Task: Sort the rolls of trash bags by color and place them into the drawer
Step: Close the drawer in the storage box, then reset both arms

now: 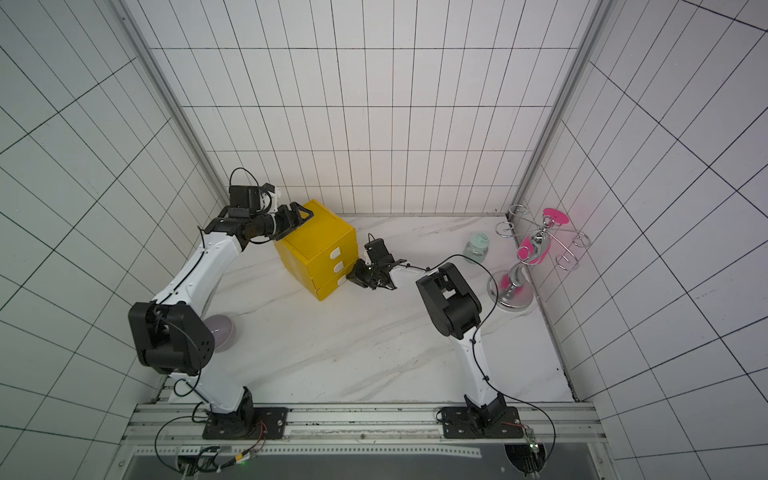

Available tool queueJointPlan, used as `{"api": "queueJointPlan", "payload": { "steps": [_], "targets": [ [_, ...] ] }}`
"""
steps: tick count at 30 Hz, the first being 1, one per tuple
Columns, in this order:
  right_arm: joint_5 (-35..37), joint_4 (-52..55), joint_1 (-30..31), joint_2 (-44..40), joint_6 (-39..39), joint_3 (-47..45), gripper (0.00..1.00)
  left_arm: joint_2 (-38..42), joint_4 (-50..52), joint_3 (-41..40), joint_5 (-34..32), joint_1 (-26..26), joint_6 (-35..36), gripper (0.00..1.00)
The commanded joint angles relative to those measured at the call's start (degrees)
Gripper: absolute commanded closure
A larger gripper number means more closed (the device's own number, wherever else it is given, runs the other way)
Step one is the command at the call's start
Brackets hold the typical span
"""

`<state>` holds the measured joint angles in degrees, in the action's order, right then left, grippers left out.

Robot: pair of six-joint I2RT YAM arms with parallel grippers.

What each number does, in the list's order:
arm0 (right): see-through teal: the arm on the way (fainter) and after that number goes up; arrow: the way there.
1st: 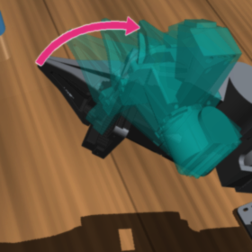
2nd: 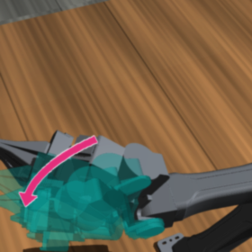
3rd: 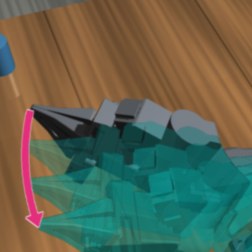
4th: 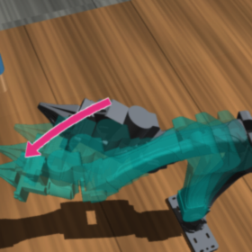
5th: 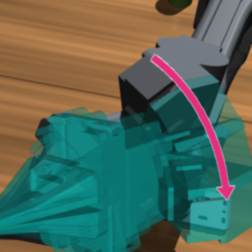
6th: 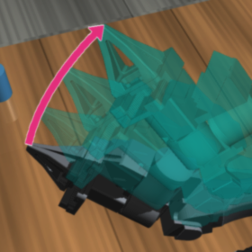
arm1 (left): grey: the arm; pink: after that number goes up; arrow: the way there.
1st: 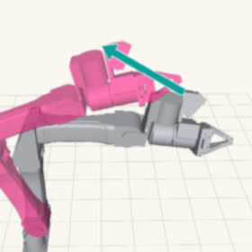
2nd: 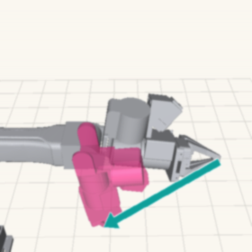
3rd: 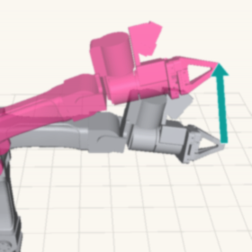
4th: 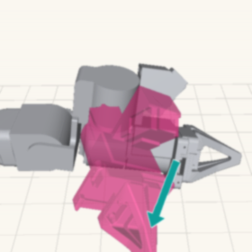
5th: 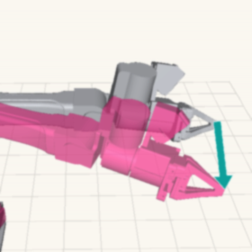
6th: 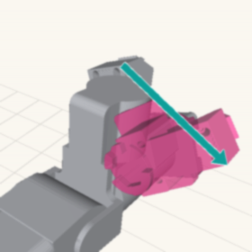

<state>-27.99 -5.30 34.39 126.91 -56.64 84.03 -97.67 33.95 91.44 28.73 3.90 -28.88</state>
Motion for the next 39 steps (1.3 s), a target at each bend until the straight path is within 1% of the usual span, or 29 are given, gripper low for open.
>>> {"api": "queueJointPlan", "payload": {
  "steps": [1, 5, 8, 10, 12, 15, 17, 19, 22, 23, 24, 25, 26, 27, 28, 30, 32, 33, 34, 35, 36, 37, 38, 39],
  "targets": [
    [-0.9, -3.9, 0.9, -0.8, -0.8, 2.2, 0.78, -1.7, 2.2, -1.2, 0.1, -0.2, 0.2, 0.13],
    [0.1, -2.3, 0.6, -5.6, 2.6, -1.9, 0.72, -0.4, 3.4, 0.4, -0.8, -0.5, 0.2, 0.13],
    [1.8, 0.6, 0.6, -11.5, 7.1, -6.4, 0.61, 2.6, 4.0, 1.0, -2.4, -1.1, -0.2, 0.13],
    [3.4, 3.7, 0.7, -16.1, 12.4, -9.6, 0.56, 4.8, 4.5, 0.7, -3.2, -1.4, -0.1, 0.13],
    [5.8, 6.7, 0.8, -21.8, 17.0, -14.2, 0.52, 8.0, 4.7, -1.6, -4.6, -1.5, 0.3, 0.13],
    [10.2, 9.7, 0.7, -30.9, 22.7, -22.2, 0.44, 14.6, 2.7, -9.2, -6.1, -1.4, 0.2, 0.12],
    [13.6, 11.7, 0.8, -37.0, 26.4, -27.2, 0.42, 19.8, 0.5, -15.1, -7.6, -1.1, 0.1, 0.12],
    [17.5, 12.7, 0.8, -43.3, 29.8, -32.1, 0.41, 25.6, -2.6, -21.4, -10.6, -0.4, 0.4, 0.10],
    [25.6, 13.3, 0.7, -54.1, 32.9, -39.2, 0.37, 34.5, -9.1, -31.2, -17.1, 1.9, 1.9, 0.04],
    [29.2, 13.2, 0.7, -58.3, 33.4, -41.5, 0.35, 37.4, -11.4, -34.4, -21.8, 3.4, 3.2, 0.01],
    [33.1, 12.4, 0.7, -62.4, 33.9, -43.7, 0.32, 40.0, -14.0, -37.7, -26.3, 5.1, 4.9, 0.01],
    [35.2, 10.5, 0.5, -65.5, 34.8, -46.0, 0.30, 41.9, -16.8, -40.5, -29.1, 6.6, 6.8, 0.01],
    [37.1, 7.7, 0.2, -68.6, 36.7, -48.2, 0.25, 43.7, -20.5, -43.8, -31.0, 7.9, 9.0, 0.01],
    [39.4, 4.8, 0.1, -70.7, 39.9, -50.1, 0.08, 45.1, -22.0, -45.9, -31.6, 8.8, 10.9, 0.01],
    [42.2, 2.6, 0.2, -72.2, 41.2, -51.8, 0.00, 45.8, -22.8, -47.1, -30.9, 9.2, 12.8, 0.01],
    [49.1, -3.7, 0.1, -74.5, 43.0, -55.0, 0.01, 46.2, -22.6, -48.3, -30.2, 9.3, 15.0, 0.01],
    [51.7, -5.7, -0.4, -76.6, 46.4, -55.9, 0.01, 46.3, -24.1, -50.1, -33.9, 9.2, 13.1, 0.02],
    [53.7, -9.8, -1.6, -76.9, 46.9, -57.0, 0.01, 46.3, -27.7, -52.0, -36.8, 9.2, 11.2, 0.01],
    [53.8, -11.3, -4.3, -76.9, 46.2, -57.2, 0.01, 46.1, -31.4, -54.0, -39.1, 9.2, 10.5, 0.01],
    [53.0, -11.2, -7.2, -76.5, 44.9, -57.0, 0.01, 45.8, -34.8, -55.7, -40.5, 8.9, 11.8, 0.01],
    [52.6, -10.9, -10.8, -75.8, 43.8, -56.9, 0.01, 45.2, -39.3, -57.7, -42.2, 8.9, 14.8, 0.01],
    [52.6, -11.2, -13.5, -74.9, 44.8, -57.1, 0.01, 43.9, -42.7, -59.6, -44.3, 8.9, 18.2, 0.02],
    [53.2, -12.3, -15.2, -74.0, 46.6, -57.6, 0.01, 42.4, -45.6, -61.1, -47.6, 8.9, 19.0, 0.01],
    [54.2, -13.6, -17.0, -72.5, 48.8, -58.4, 0.01, 40.0, -48.3, -62.2, -52.4, 8.7, 18.6, 0.01]
  ]
}}
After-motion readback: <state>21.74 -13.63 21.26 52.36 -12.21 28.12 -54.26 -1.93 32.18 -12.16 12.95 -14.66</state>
